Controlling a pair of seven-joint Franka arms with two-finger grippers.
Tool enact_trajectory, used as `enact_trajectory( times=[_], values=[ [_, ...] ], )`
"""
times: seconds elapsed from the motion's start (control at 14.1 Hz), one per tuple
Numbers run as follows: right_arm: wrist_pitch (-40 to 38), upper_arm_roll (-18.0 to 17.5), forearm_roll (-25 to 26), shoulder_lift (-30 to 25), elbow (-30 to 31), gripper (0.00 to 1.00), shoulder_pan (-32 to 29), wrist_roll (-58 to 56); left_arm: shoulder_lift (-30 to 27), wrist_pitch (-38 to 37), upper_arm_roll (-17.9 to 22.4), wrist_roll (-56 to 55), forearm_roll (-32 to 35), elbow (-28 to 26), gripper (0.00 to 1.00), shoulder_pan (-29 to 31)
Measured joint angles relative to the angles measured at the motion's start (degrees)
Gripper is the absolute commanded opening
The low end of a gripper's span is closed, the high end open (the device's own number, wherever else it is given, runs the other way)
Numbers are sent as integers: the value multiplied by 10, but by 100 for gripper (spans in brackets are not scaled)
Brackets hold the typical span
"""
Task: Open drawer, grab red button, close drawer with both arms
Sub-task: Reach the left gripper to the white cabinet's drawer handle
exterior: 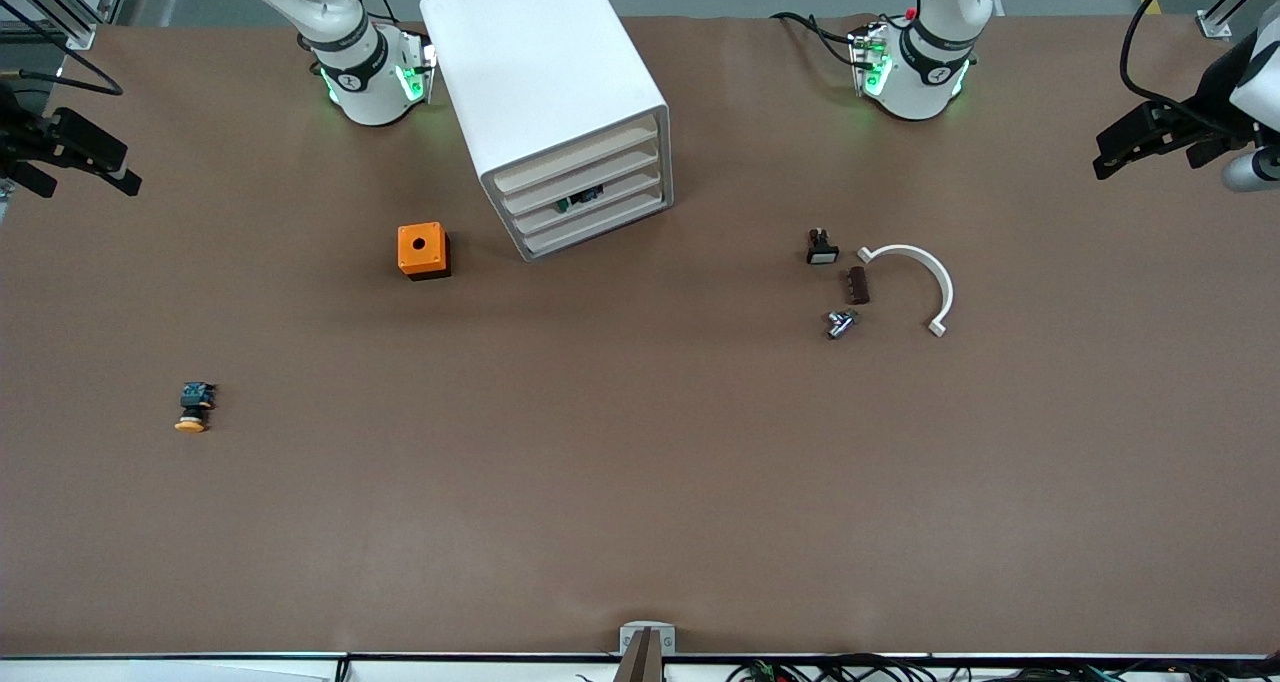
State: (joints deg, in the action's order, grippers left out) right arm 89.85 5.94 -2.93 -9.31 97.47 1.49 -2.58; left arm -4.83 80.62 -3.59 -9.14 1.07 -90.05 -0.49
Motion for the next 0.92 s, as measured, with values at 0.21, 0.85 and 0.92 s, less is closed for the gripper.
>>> enact_trajectory(
  times=[0.21,0.85,0.92],
  values=[
    [0,0,0,0,0,100,0,0,0,0,0,0,0,0,100,0],
    [0,0,0,0,0,100,0,-1,48,1,-7,0,5,7,100,-7],
    [0,0,0,0,0,100,0,-1,61,9,-8,0,5,7,100,-12]
  ],
)
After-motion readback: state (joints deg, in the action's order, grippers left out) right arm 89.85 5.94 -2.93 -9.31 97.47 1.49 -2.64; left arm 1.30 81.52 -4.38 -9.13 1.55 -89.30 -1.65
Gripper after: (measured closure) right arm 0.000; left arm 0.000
